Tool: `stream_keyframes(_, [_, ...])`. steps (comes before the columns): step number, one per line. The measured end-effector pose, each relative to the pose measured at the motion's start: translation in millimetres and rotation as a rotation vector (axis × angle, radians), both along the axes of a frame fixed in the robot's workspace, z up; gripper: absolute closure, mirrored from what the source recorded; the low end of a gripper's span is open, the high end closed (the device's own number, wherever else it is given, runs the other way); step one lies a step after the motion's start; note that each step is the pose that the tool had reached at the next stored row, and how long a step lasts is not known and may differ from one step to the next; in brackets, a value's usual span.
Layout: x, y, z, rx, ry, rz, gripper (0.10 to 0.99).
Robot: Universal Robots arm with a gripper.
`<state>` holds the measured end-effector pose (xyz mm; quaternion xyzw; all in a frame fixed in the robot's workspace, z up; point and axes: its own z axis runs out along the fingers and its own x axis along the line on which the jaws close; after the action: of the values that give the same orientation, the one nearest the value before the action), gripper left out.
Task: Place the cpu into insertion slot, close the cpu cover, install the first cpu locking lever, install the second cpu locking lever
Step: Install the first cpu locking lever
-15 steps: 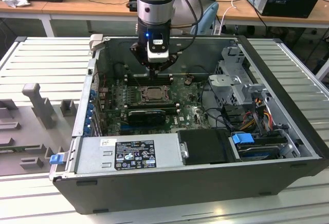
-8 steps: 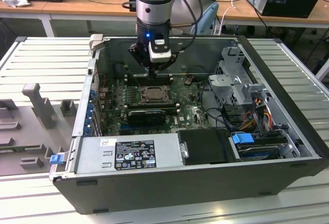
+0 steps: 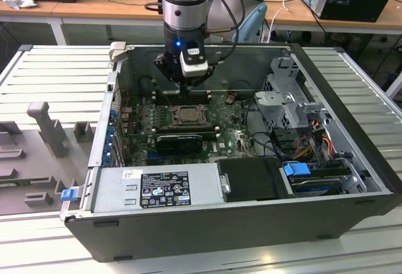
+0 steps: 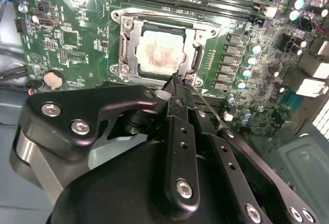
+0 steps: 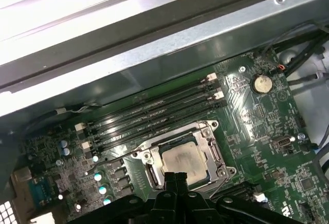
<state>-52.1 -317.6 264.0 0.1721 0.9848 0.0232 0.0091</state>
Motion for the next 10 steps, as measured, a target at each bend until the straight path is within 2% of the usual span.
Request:
stream_keyframes(6, [-0.1,0.0,-0.2,0.000,-0.0001,0.133,0.980])
stream_keyframes(8, [0.0,0.0,-0.3,0.000,-0.0006,0.194,0.980])
stream_keyframes(10, [0.0,-0.1,-0.3,0.000,-0.0005,0.227,0.980])
